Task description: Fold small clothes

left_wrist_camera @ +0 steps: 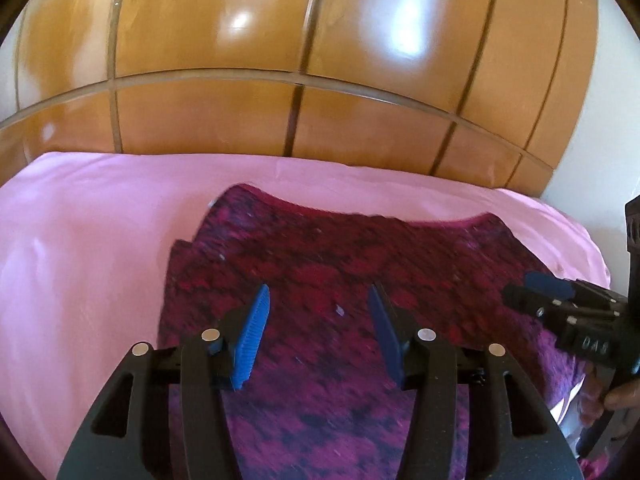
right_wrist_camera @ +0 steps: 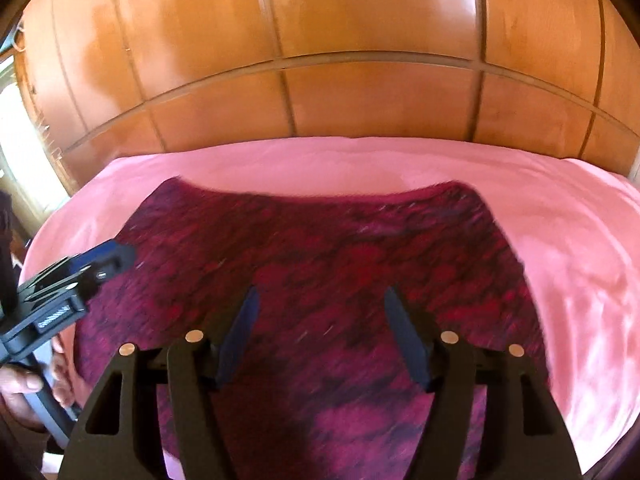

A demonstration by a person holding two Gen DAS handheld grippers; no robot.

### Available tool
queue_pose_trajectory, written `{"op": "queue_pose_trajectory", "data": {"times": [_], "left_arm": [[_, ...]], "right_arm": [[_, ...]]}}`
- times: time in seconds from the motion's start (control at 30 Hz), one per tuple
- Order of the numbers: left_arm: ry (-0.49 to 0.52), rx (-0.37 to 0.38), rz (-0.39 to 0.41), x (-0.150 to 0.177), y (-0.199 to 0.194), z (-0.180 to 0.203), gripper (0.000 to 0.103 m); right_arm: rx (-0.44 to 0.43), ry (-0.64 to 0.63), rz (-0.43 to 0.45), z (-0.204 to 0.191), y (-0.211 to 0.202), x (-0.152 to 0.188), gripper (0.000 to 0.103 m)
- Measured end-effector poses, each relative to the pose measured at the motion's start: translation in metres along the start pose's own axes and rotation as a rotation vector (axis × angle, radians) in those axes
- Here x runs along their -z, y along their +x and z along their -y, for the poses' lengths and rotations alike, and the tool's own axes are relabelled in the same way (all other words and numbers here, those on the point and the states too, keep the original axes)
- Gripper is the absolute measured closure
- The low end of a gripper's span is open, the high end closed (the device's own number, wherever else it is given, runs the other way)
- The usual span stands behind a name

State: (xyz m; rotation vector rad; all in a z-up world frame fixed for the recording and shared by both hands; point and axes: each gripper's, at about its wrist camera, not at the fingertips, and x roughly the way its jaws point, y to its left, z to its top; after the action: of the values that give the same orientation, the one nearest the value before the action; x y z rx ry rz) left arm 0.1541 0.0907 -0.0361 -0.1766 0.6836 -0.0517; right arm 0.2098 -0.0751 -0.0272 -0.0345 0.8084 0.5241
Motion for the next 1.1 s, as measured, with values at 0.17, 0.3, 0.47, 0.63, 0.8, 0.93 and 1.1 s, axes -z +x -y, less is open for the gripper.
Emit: {"op": "queue_pose_trajectory", "data": {"times": [0.17, 0.3, 0.47, 0.63, 0.8, 0.93, 1.1], "left_arm": [[0.014, 0.014, -0.006, 0.010, -0.004, 0.010, 0.053], [0.023, 0.016, -0.010, 0.015, -0.008, 0.016, 0.053], [0.014, 0.005, -0.023, 0.018, -0.006, 0.012, 0.053], [-0.016, 0.003, -0.051, 0.022, 0.004, -0.001, 0.053], [-0.054, 0.020, -0.070, 0.024, 0.013, -0.011, 0.053], [-0.056, 0.045, -0.008, 0.023, -0.006, -0.008, 0.053], [-0.012, 0.139, 0.057, 0.027, -0.030, 0.010, 0.053]], "right_arm": [[0.001, -0.003, 0.006, -0.015, -0.009, 0.023, 0.038], [0.030, -0.007, -0.005, -0.017, -0.012, 0.036, 0.038], [0.063, 0.017, -0.016, -0.004, -0.011, 0.048, 0.038], [0.055, 0.038, -0.016, 0.005, -0.001, 0.058, 0.038], [0.028, 0.081, -0.003, 0.012, -0.004, 0.055, 0.038], [0.001, 0.132, 0.033, 0.023, -0.026, 0.053, 0.041], [0.092, 0.203, 0.091, 0.054, -0.054, 0.058, 0.041]]}}
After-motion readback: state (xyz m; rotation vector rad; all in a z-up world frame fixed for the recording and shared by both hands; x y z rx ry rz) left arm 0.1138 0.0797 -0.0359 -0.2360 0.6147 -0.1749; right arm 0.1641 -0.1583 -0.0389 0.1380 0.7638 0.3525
